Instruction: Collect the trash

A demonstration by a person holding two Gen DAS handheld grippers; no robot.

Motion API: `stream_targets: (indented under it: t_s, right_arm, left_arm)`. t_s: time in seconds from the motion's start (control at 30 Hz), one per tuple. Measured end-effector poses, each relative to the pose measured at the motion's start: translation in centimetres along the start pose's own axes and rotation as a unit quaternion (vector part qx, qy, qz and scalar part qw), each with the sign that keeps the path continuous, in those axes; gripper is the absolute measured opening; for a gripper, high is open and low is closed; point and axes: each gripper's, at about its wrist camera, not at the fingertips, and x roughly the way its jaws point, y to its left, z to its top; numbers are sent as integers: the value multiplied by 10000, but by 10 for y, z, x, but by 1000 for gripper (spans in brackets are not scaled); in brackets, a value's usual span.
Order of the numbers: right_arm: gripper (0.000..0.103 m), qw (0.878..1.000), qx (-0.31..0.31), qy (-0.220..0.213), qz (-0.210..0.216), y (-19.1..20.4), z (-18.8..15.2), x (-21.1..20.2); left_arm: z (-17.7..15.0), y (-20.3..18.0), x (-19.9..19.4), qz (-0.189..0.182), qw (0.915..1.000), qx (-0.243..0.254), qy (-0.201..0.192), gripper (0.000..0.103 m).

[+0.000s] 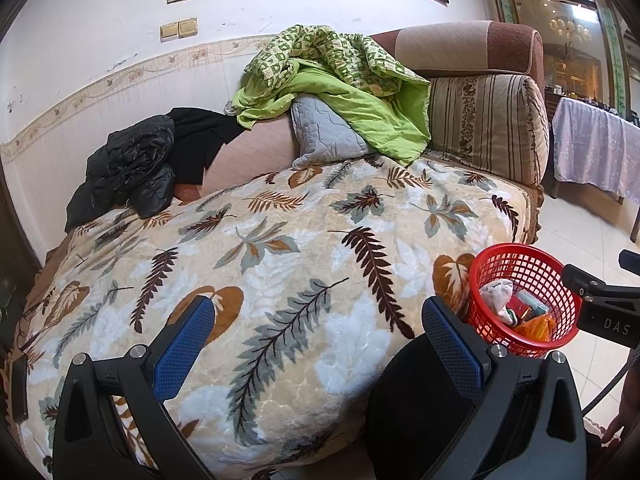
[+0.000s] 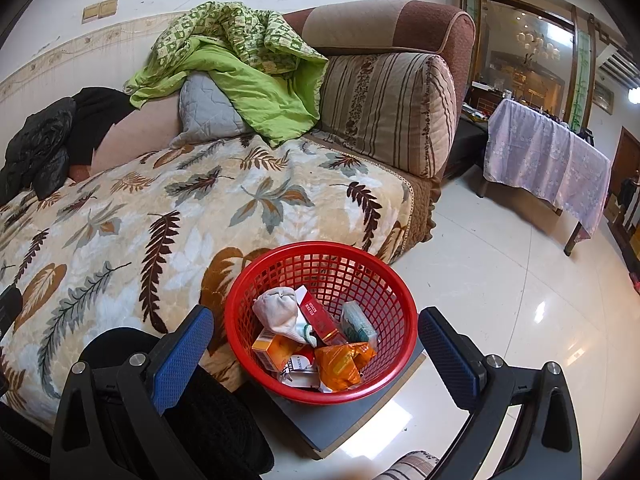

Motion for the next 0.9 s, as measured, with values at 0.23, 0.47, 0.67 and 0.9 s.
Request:
stream_targets:
  t_s: [0.23, 0.47, 0.67, 0.9]
  right_arm:
    - [103, 10000, 1, -1, -1, 0, -1, 0]
    - [103, 10000, -7, -10, -4, 0, -1, -1]
    - [103, 10000, -16, -5, 5, 1, -1, 1]
    - [103, 10000, -26, -13, 8, 1, -1, 1]
  left_arm:
    - [0, 1, 0, -11, 10000, 6, 1, 103]
    - [-1, 1, 0, -9, 10000, 7, -4, 103]
    - [0, -1, -1, -14, 10000, 9, 0, 103]
    - [0, -1, -1, -4, 10000, -4, -4, 103]
